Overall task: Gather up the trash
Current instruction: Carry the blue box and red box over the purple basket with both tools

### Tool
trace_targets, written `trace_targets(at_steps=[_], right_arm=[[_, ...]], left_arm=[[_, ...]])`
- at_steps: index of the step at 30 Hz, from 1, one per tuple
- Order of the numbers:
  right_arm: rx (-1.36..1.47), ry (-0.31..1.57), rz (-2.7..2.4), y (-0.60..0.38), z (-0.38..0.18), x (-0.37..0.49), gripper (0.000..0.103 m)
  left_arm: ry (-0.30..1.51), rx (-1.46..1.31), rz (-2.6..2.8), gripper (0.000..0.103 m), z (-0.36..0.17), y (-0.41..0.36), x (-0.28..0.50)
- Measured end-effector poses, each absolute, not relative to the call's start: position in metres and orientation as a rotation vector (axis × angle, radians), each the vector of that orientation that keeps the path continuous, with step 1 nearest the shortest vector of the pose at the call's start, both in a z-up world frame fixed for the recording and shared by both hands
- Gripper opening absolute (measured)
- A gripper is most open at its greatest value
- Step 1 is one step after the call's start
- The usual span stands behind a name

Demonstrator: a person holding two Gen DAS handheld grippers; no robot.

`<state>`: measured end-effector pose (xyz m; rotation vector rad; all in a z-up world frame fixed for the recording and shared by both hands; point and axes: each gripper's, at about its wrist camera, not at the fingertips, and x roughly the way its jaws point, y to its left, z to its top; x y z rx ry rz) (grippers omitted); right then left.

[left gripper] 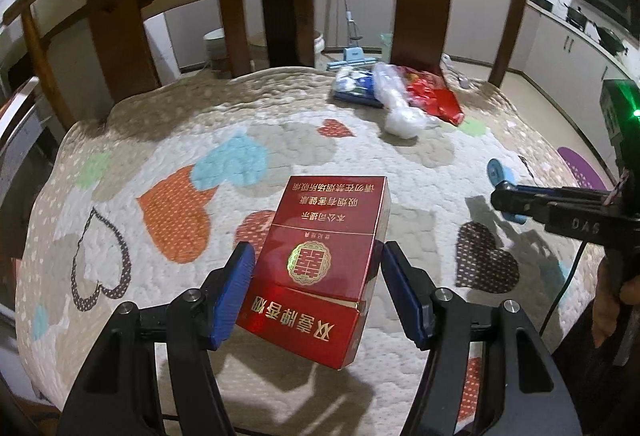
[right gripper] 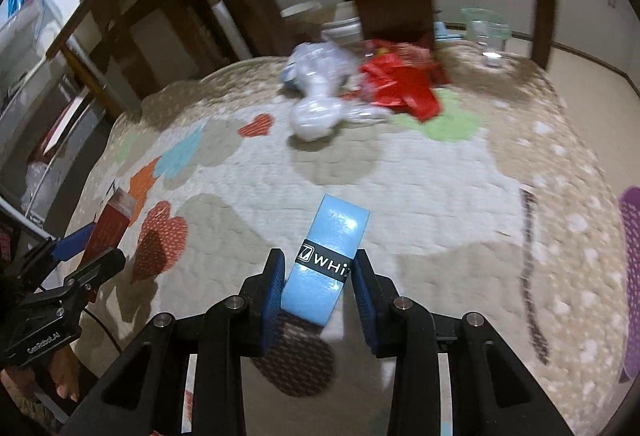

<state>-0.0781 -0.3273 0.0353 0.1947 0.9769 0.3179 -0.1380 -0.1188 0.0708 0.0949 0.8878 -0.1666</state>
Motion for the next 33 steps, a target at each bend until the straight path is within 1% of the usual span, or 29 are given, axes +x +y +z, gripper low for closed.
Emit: trace_targets(at_steps=[11,25,33], right_arm=[[0.293,0.952,0.235,-0.392,0.029,-0.096,0.036],[0.385,0.866,0.154,-0.461,0.039,-0.105,0.036],[0.456,0.842,0.101,-0.500,0.031,-0.116,0.036]], left_arm=[[0.902,0.168,-0.219,0.064,0.072,-0.157,-0.140],[0.897,0.284,-0.278,0.064,0.076,-0.214,-0.135],[0.890,0.358,-0.310,0.064,0.076,-0.250,-0.136]])
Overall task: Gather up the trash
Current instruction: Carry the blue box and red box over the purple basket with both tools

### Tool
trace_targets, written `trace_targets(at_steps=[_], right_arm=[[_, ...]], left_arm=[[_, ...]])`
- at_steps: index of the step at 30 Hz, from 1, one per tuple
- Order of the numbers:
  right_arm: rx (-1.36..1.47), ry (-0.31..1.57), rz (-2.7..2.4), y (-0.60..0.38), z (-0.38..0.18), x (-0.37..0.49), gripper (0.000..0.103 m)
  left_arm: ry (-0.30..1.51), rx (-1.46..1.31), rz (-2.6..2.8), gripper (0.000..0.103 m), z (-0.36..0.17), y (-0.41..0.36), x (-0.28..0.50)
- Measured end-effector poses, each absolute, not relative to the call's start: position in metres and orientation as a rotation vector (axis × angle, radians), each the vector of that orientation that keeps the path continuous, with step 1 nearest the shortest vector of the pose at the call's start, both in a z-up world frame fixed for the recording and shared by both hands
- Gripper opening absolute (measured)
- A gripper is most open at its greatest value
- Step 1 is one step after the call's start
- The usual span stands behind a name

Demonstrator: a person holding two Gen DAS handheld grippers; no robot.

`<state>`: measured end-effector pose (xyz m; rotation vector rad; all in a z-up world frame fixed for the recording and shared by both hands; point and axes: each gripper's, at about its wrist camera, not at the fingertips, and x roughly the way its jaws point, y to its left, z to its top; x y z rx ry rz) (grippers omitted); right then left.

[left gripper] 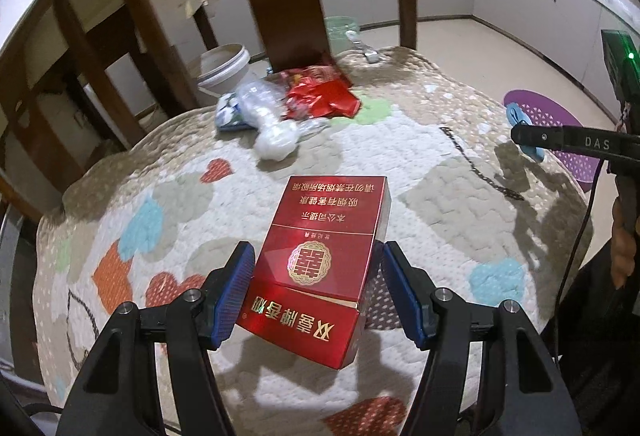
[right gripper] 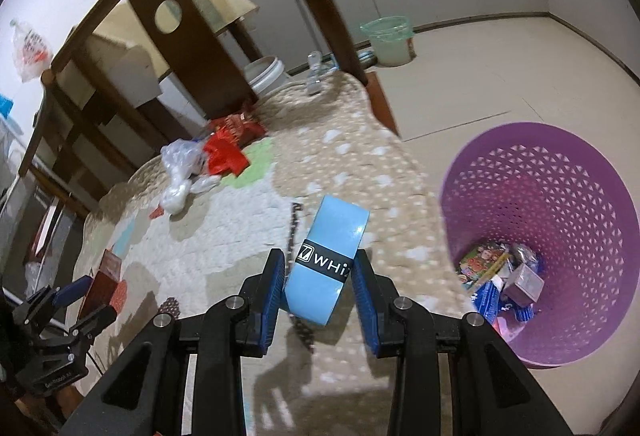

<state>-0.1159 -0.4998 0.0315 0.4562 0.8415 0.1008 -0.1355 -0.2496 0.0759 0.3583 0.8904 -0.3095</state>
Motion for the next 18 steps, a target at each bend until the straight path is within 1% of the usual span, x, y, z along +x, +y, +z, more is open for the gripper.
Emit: trace_targets(at_steps=[18], right_arm=[[0.524,0.763,-0.030,-0.583,0.042,-0.117,0.036]], left_arm=[[0.857,0.484,-0.430,0.064,0.080,-0.341,-0.128]])
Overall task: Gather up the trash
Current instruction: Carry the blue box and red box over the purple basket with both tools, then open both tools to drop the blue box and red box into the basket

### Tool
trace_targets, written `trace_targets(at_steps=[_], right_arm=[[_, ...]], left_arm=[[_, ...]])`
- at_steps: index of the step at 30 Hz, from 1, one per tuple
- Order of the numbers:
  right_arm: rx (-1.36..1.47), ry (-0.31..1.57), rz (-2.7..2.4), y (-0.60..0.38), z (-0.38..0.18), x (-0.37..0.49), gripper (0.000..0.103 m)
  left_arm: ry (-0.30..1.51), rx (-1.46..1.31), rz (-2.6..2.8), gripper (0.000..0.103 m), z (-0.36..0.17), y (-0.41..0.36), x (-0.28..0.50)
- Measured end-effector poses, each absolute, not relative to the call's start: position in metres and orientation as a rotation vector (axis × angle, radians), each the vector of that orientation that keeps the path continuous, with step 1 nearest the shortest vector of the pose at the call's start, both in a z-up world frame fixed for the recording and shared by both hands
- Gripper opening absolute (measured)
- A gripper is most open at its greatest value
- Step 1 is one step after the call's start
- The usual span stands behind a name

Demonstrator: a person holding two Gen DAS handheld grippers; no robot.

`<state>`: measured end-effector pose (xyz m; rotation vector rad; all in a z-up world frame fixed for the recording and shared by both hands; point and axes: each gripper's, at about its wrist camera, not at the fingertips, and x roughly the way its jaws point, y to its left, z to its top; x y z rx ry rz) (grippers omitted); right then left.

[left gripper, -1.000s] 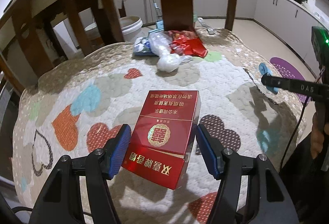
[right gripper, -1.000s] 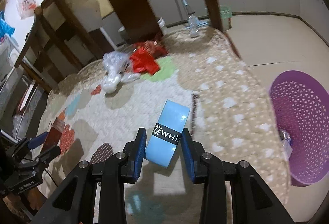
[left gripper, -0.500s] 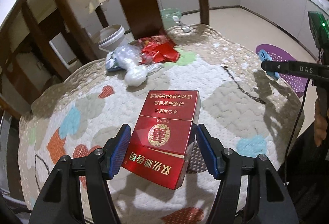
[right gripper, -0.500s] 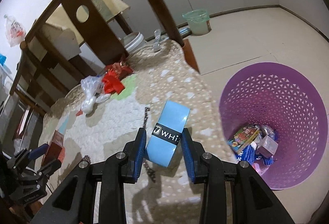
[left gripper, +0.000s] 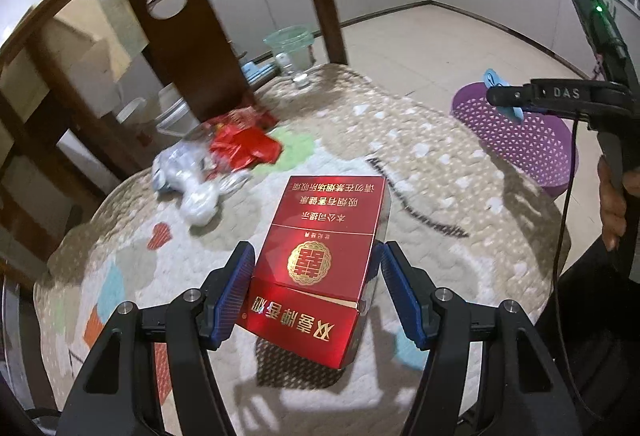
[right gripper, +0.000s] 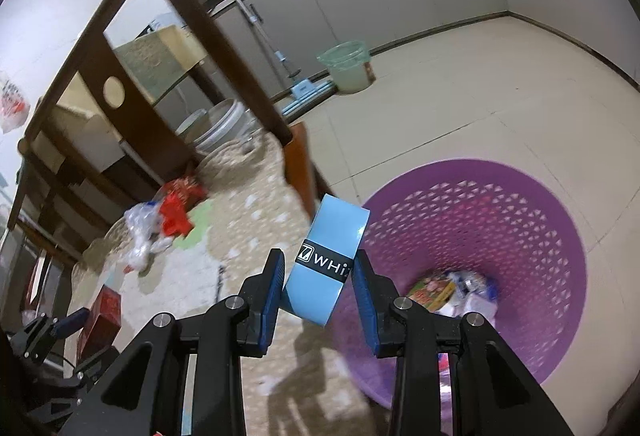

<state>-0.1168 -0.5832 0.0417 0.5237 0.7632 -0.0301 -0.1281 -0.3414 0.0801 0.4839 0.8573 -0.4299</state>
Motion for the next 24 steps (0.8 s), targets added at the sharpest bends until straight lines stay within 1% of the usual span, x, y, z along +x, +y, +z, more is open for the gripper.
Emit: trace_targets(at_steps=[8,24], right_arm=[[0.594,0.742,-0.098,-0.622,0.035,-0.125,0.036],[0.654,0.739,-0.183,-0.653,0.022,-0.140,0.037]], left_arm=[[0.843,0.528,-0.492,0.064,0.081,-0.382,-0.124],[0.842,0.510,-0.638,0.064,0.083,-0.456,-0.110]])
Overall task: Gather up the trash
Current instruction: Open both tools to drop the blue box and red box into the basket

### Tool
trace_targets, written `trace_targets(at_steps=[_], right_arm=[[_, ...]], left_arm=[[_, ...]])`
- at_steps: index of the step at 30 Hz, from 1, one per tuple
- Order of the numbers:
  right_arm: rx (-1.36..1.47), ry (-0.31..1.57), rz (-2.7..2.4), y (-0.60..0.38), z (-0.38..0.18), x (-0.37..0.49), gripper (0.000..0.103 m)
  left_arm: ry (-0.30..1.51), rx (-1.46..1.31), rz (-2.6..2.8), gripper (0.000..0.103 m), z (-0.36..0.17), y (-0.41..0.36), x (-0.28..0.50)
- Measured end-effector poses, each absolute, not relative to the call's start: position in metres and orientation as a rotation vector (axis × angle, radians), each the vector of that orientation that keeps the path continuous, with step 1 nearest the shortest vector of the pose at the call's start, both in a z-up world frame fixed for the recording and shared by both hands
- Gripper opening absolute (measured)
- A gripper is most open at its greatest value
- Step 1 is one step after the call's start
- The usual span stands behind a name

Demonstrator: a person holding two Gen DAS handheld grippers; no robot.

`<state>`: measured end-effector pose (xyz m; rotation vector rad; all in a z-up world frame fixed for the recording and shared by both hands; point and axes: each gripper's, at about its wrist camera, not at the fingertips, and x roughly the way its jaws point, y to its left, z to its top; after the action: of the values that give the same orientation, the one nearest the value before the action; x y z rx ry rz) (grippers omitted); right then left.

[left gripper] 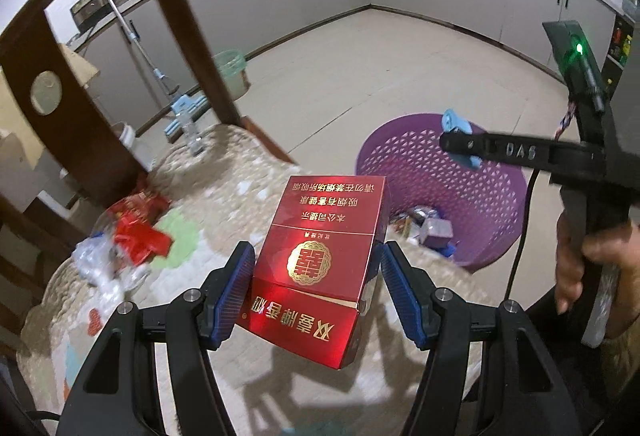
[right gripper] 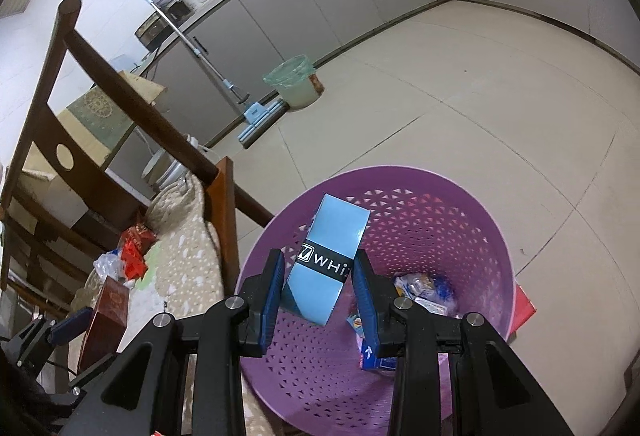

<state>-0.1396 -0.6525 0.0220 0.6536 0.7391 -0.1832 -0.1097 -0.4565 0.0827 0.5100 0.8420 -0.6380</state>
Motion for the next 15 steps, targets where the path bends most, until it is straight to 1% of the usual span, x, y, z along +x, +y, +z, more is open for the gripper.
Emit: trace_targets(at_steps=[15], right_arm=[[0.698,0.772,-0.224,-0.669,0.005,-0.141,0.037]], left_arm=[[0.928,0.369,-0.747,0.064,0.066,-0.514,-0.078]])
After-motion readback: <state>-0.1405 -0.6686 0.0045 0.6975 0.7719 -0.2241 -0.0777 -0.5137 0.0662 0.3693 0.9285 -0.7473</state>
